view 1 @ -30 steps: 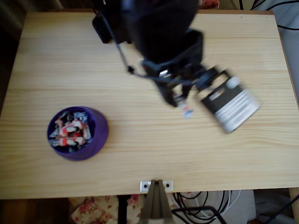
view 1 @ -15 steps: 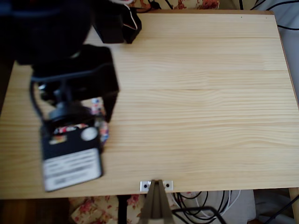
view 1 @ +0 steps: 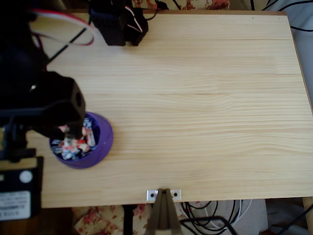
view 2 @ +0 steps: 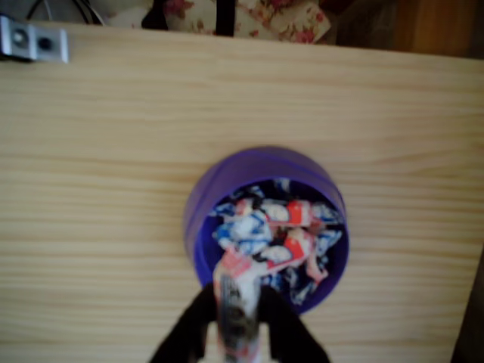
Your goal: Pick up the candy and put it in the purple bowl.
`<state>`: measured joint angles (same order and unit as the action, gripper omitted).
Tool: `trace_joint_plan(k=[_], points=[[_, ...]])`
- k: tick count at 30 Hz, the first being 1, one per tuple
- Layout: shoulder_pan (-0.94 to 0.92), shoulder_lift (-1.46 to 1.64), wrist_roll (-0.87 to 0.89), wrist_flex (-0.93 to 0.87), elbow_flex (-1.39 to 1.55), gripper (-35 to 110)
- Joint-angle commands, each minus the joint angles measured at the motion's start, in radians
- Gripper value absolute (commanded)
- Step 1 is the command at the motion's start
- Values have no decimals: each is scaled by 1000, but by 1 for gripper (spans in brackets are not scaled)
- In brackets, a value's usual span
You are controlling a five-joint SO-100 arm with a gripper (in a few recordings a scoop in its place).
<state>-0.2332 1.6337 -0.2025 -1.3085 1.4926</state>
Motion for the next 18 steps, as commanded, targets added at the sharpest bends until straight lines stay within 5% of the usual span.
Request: trace_joint_plan(k=[1,18], points=[[-43,15,-20,-17,-106,0],[-106,-64,-60,-89,-166,6]])
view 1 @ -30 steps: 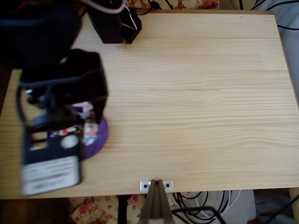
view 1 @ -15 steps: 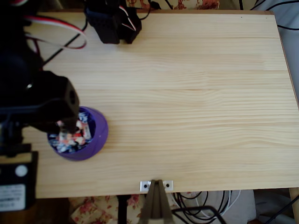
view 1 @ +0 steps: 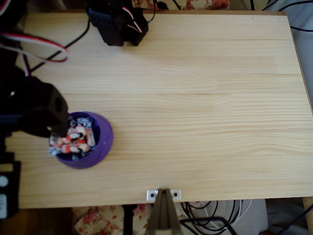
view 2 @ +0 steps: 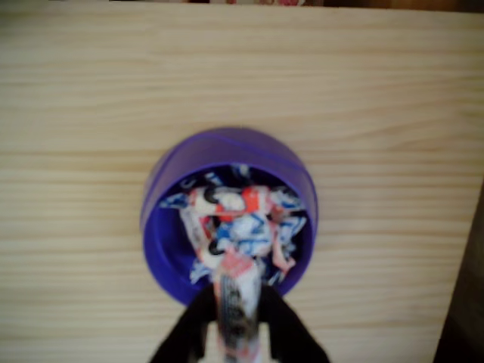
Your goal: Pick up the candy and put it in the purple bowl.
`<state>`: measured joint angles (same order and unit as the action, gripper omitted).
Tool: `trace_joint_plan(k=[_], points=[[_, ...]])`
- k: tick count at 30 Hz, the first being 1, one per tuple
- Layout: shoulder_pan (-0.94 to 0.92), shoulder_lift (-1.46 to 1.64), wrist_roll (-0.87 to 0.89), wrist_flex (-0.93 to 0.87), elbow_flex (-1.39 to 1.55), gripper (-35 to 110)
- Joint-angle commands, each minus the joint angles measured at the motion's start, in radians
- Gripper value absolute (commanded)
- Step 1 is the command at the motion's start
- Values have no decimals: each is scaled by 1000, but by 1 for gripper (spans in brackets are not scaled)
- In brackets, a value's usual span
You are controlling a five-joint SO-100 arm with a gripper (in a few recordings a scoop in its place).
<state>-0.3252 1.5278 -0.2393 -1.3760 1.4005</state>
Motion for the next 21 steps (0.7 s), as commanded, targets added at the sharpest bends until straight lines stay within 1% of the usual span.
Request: trace_joint_plan(k=[1,5,9,19,21], points=[[-15,41,-28,-23,-74,9],[-12,44,-28,-28,-74,10],[-2,48,-28,-34,-67,17],[46,100,-46,-31,-63,17],[66,126,-52,-37,-66,14]])
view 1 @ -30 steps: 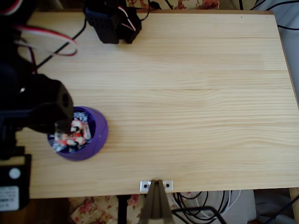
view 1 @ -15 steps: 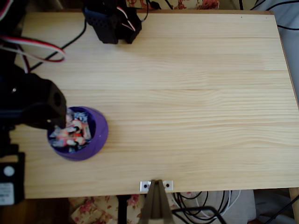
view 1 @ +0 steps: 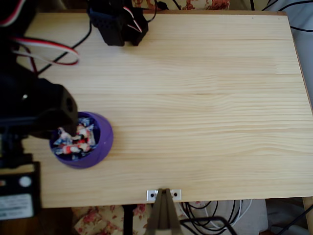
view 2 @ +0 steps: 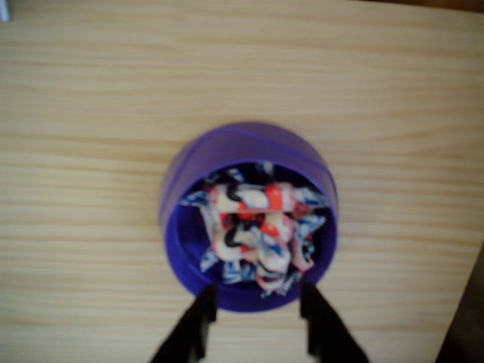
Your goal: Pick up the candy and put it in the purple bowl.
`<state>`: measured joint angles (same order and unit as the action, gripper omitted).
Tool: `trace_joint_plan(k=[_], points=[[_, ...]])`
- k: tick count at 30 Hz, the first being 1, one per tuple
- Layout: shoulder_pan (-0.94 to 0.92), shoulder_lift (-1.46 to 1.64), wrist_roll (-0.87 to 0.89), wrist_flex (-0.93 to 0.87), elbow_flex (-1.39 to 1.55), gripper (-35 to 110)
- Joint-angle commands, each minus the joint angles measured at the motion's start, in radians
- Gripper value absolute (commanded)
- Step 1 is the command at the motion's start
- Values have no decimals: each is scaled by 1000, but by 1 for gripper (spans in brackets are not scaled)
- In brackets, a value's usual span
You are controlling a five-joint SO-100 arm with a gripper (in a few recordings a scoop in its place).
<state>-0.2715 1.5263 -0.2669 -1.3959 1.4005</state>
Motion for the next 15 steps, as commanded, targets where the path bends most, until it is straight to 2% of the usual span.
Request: trace_joint_plan(k=[1,7,15], points=[[20,141,-20,-25,-66,12],[81,259,35,-57,-15,0],[169,476,109,-44,138,0]])
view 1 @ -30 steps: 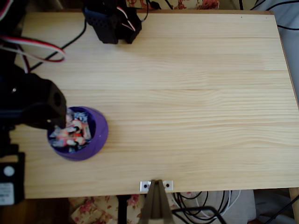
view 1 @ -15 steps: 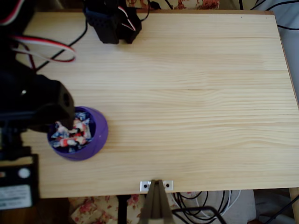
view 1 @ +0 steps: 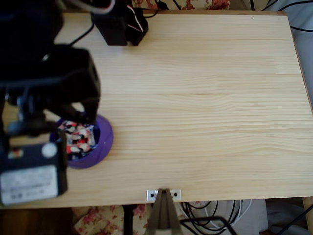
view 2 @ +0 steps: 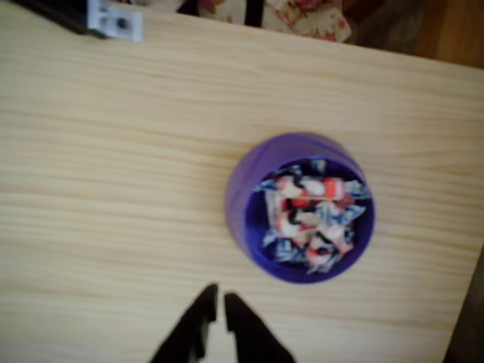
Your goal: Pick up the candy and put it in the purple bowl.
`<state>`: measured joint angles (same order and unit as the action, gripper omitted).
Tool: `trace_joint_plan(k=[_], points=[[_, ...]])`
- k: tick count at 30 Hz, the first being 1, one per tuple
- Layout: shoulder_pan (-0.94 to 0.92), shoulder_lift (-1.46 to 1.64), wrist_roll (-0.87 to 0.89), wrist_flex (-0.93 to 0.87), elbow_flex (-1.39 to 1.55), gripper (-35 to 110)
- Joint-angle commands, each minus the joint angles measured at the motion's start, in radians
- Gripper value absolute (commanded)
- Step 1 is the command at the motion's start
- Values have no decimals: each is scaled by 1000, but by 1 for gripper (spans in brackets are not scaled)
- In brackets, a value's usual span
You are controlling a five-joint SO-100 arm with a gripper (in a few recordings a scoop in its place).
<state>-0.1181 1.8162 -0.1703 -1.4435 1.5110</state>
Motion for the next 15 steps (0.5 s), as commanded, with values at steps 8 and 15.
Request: trace_joint_plan(k=[8,15], points=[[71,460,83,126,330,-1],[74,578,140,195,525,-1]])
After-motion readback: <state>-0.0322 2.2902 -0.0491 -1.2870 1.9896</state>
